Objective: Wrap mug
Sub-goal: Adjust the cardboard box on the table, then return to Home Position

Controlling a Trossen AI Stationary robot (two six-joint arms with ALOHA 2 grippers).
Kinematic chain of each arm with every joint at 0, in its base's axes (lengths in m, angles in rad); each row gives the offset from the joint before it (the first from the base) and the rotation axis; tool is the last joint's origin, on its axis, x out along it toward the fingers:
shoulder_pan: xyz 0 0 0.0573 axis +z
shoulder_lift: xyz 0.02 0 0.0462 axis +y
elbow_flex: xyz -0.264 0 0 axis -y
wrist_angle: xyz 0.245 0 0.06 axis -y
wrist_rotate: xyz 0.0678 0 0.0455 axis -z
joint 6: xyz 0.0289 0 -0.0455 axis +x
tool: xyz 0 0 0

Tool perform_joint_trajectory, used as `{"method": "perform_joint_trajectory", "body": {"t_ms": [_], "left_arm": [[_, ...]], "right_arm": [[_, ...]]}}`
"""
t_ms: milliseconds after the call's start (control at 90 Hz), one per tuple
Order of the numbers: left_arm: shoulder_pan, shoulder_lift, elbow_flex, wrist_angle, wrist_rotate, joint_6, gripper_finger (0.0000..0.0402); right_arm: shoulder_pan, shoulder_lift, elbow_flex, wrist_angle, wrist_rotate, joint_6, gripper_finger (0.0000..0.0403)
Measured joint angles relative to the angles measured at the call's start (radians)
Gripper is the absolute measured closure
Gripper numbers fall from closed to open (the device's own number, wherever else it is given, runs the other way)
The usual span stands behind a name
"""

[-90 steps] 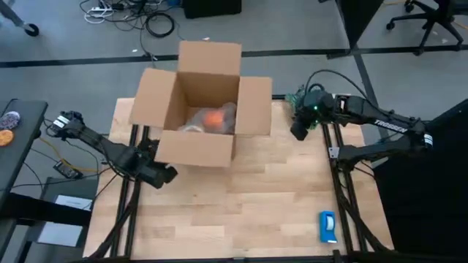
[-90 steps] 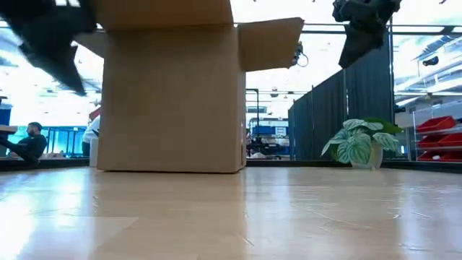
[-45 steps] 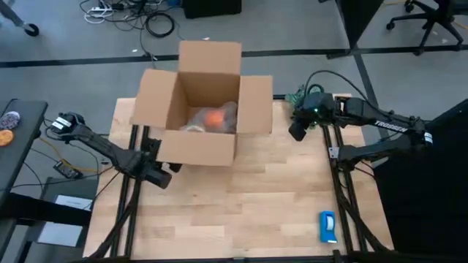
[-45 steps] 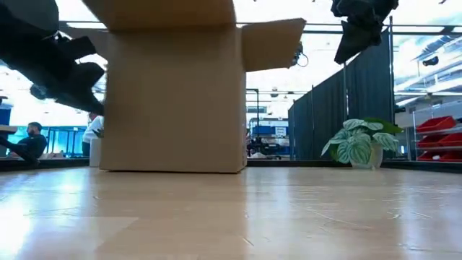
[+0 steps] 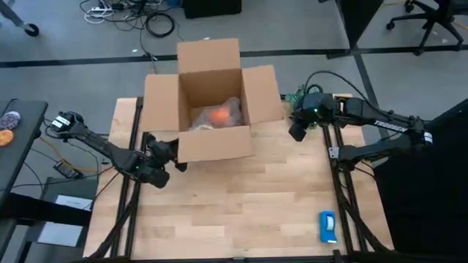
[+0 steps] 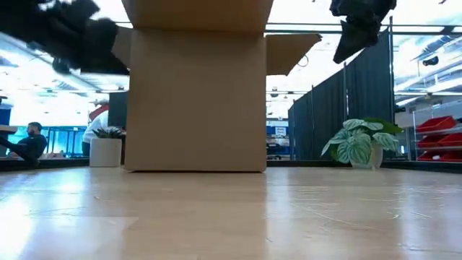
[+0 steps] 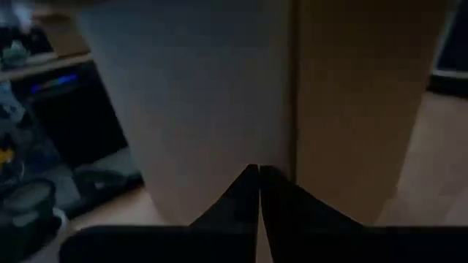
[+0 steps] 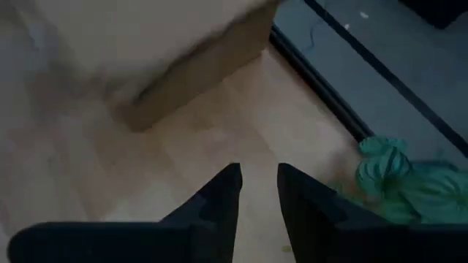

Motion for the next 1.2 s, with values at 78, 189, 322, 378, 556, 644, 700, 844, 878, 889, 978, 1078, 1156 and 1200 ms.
{"method": "perform_joint_trajectory", "body": {"t_ms": [78,189,322,378,556,644,700,844,878,889,978,1078,1156,1200], "left_arm": [[-0.04,-0.058,0.031,-0.101,-0.001,0.02,0.0401],[-0.081,-0.148,0.031,-0.263,0.004,-0.056,0.0401],[-0.109,-0.241,-0.006,-0.252,0.039,-0.134,0.0401],[-0.118,-0.262,-0.024,-0.203,0.079,-0.103,0.0401],[-0.117,-0.279,-0.128,0.255,0.234,0.22,0.0401],[-0.094,-0.276,-0.208,0.576,0.39,0.411,0.0401],[-0.071,-0.277,-0.259,0.779,0.495,0.522,0.0401],[0.008,-0.292,-0.384,1.087,0.704,0.711,0.0401],[0.032,-0.306,-0.407,1.105,0.711,0.718,0.0401],[0.039,-0.31,-0.414,1.11,0.711,0.716,0.0401],[0.113,-0.341,-0.476,1.133,0.752,0.654,0.0401],[0.179,-0.347,-0.483,1.109,0.899,0.583,0.0401],[0.211,-0.341,-0.475,1.11,0.983,0.565,0.0401],[0.224,-0.341,-0.472,1.108,0.997,0.564,0.0401]], "right_arm": [[0.001,-0.016,-0.001,-0.046,-0.001,0.004,0.033],[0.014,-0.063,-0.059,-0.029,-0.002,0.043,0.033],[0.042,-0.149,-0.194,0.106,-0.008,0.103,0.033],[0.056,-0.187,-0.256,0.207,-0.025,0.123,0.033],[0.124,-0.276,-0.466,0.636,-0.115,0.17,0.033],[0.165,-0.289,-0.573,0.892,-0.131,0.165,0.033],[0.189,-0.288,-0.639,1.045,-0.137,0.138,0.033],[0.222,-0.285,-0.791,1.361,-0.177,0.122,0.0331],[0.227,-0.285,-0.826,1.425,-0.191,0.123,0.0331],[0.229,-0.285,-0.838,1.447,-0.194,0.123,0.0331],[0.244,-0.276,-0.942,1.618,-0.193,0.128,0.0331],[0.248,-0.261,-1.049,1.775,-0.186,0.17,0.0331],[0.247,-0.261,-1.103,1.858,-0.182,0.197,0.0331],[0.242,-0.261,-1.102,1.872,-0.183,0.198,0.0331]]}}
